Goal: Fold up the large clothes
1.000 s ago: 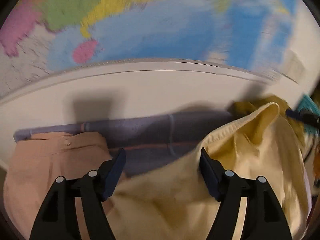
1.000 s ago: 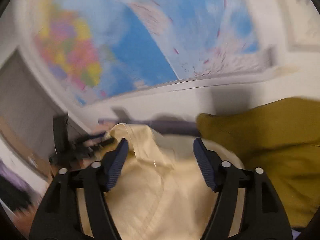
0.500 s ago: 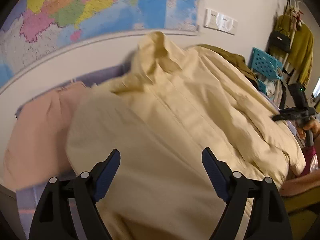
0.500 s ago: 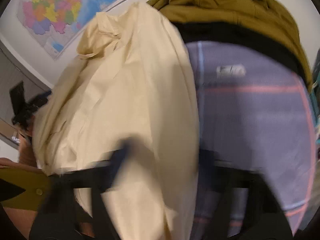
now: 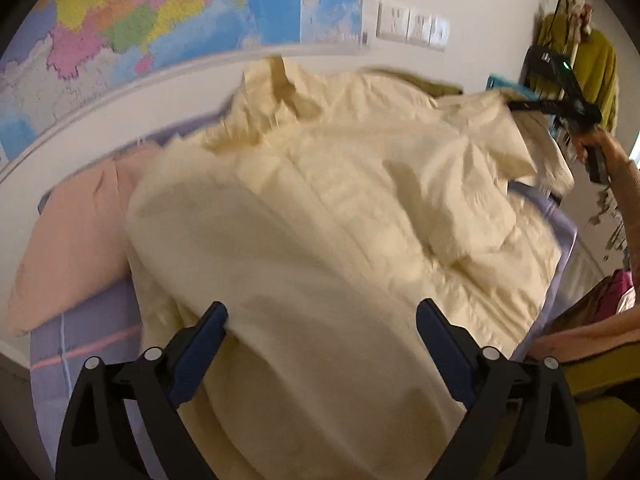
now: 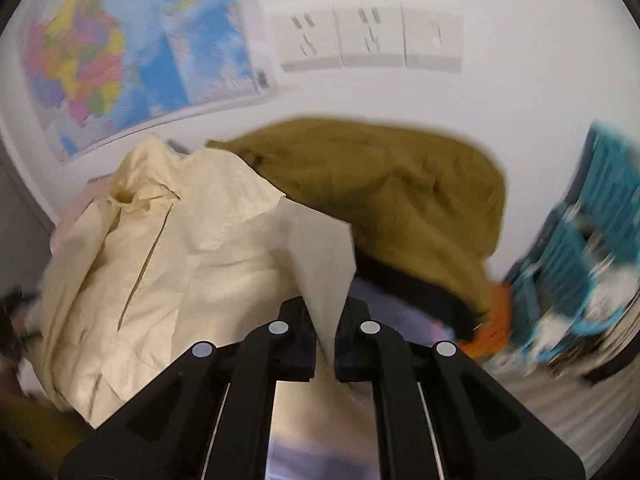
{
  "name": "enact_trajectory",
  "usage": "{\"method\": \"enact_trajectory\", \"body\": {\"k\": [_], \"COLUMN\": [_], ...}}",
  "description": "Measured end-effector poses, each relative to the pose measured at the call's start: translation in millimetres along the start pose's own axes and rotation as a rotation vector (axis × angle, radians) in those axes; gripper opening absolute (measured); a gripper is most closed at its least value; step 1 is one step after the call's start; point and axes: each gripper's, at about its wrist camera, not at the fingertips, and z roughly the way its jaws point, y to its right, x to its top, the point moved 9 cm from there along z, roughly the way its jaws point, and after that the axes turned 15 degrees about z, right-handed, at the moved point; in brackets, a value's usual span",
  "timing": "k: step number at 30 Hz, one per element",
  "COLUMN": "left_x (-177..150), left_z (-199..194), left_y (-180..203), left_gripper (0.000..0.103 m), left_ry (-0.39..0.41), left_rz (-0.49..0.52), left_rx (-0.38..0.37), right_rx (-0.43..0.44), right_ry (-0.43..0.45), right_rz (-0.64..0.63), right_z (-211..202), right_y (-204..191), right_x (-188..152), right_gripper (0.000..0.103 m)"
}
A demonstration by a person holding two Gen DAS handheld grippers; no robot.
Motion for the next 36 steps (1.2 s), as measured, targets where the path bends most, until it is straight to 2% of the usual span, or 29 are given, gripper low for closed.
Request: {"method": "enact_trajectory", "body": {"k": [3, 4, 5, 6, 7, 8, 9, 10, 12, 14, 16, 18, 19, 20, 21, 22, 23, 24, 25, 27, 28, 29, 31, 32, 34, 36], "left_x": [-12, -16, -21, -23, -23, -22, -17, -14, -10, -12, -21, -34, -40, -48, -59, -65, -75, -79, -80, -70, -60, -50, -35, -22, -3, 16], "left_z": [21, 26, 31, 30, 26, 18, 0, -13, -44, -68, -84, -85, -79, -70, -53, -41, -27, -21, -19, -32, -45, -60, -79, -91, -96, -88], "left_y": [7, 6, 1, -8, -18, -30, -51, -67, -105, -145, -184, -215, -225, -235, -239, -238, -239, -238, -236, -230, -226, -222, -213, -204, -192, -175], "left_gripper": [0.089, 0.075, 0.054, 0.041, 0.018, 0.008, 0.006, 0.005, 0.005, 0.005, 0.008, 0.015, 0.022, 0.036, 0.045, 0.052, 0.051, 0.051, 0.051, 0.051, 0.053, 0.061, 0.070, 0.071, 0.077, 0.077], "left_ry": [-0.102, -0.130, -0.156, -0.159, -0.147, -0.128, -0.079, -0.050, -0.006, 0.017, 0.006, -0.031, -0.062, -0.117, -0.186, -0.219, -0.268, -0.294, -0.291, -0.177, -0.073, 0.029, 0.152, 0.210, 0.257, 0.271], "left_rz": [0.049, 0.054, 0.054, 0.038, 0.006, -0.042, -0.108, -0.129, -0.166, -0.240, -0.323, -0.359, -0.365, -0.366, -0.362, -0.356, -0.358, -0.354, -0.353, -0.401, -0.429, -0.453, -0.460, -0.426, -0.381, -0.344], "left_rx": [0.088, 0.106, 0.131, 0.145, 0.151, 0.146, 0.152, 0.181, 0.293, 0.354, 0.439, 0.519, 0.560, 0.605, 0.612, 0.590, 0.603, 0.622, 0.629, 0.600, 0.553, 0.505, 0.442, 0.424, 0.407, 0.357], "right_rx": [-0.027, -0.028, -0.037, -0.036, -0.025, -0.018, -0.014, -0.005, 0.000, 0.021, 0.021, 0.029, 0.037, 0.052, 0.060, 0.069, 0.074, 0.088, 0.095, 0.090, 0.083, 0.059, 0.024, 0.009, -0.020, 0.009], "right_ry": [-0.058, -0.076, -0.091, -0.101, -0.110, -0.108, -0.107, -0.104, -0.087, -0.081, -0.070, -0.065, -0.063, -0.060, -0.054, -0.036, -0.017, 0.011, 0.036, 0.093, 0.111, 0.137, 0.167, 0.165, 0.140, 0.098], "right_rz": [0.043, 0.048, 0.061, 0.067, 0.066, 0.070, 0.074, 0.072, 0.071, 0.088, 0.102, 0.118, 0.129, 0.144, 0.152, 0.172, 0.187, 0.205, 0.228, 0.268, 0.279, 0.297, 0.360, 0.386, 0.433, 0.517], "right_z": [34, 43, 52, 56, 59, 60, 59, 57, 55, 51, 49, 49, 48, 47, 45, 40, 34, 25, 15, -7, -15, -25, -40, -42, -37, -24], "right_y": [25, 26, 32, 36, 36, 37, 38, 37, 40, 43, 46, 51, 52, 54, 55, 59, 61, 64, 69, 83, 90, 101, 127, 138, 158, 175], "right_x": [-18, -23, -30, -35, -38, -41, -42, -42, -39, -36, -35, -35, -35, -36, -36, -35, -35, -34, -35, -37, -38, -41, -54, -62, -77, -93], "right_gripper": [0.010, 0.010, 0.011, 0.011, 0.011, 0.012, 0.011, 0.012, 0.012, 0.012, 0.013, 0.015, 0.021, 0.028, 0.032, 0.047, 0.056, 0.057, 0.064, 0.073, 0.079, 0.086, 0.093, 0.093, 0.094, 0.094]}}
